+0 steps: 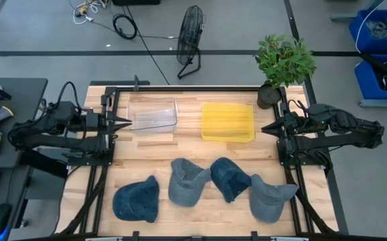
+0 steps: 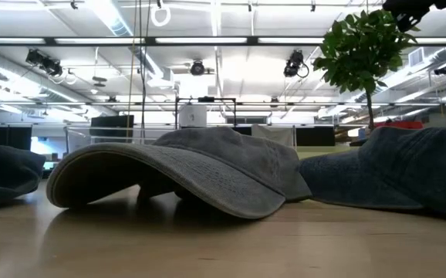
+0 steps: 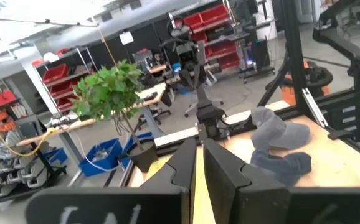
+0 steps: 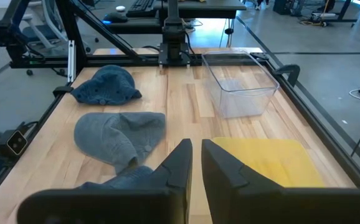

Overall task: Pick & Place hat
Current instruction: Put the left blue cap into the transparent bin

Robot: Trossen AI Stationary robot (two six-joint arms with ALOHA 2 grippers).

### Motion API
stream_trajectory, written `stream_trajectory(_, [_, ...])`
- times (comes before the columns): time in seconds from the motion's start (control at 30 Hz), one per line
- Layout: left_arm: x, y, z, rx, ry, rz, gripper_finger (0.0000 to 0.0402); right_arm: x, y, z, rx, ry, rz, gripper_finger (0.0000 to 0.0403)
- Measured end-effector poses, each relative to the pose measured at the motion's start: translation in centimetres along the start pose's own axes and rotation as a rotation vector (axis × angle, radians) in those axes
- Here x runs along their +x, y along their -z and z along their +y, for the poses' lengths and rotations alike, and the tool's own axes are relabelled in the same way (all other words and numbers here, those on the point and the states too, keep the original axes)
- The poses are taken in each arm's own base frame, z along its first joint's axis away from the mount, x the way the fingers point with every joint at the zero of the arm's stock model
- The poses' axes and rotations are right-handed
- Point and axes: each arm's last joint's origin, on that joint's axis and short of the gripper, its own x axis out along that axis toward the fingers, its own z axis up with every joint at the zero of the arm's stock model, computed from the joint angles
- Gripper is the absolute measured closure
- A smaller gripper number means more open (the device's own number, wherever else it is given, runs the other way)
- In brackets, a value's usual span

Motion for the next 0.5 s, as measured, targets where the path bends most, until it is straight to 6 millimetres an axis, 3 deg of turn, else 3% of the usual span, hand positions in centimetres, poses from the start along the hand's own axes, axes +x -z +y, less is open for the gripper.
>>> stream_trajectory(0.23, [1.6,0.6,-0.1,-0.096,-0.053,0.093,0.0367,0.0,0.0,0.0,0.000,0.000,-0.001,0.0360])
stream_trajectory(0.5, [5.5,2.7,-0.6,-0.198,-0.131,0.300,0.0364,0.0,0.0,0.0,0.000,0.000,-0.001,0.0360])
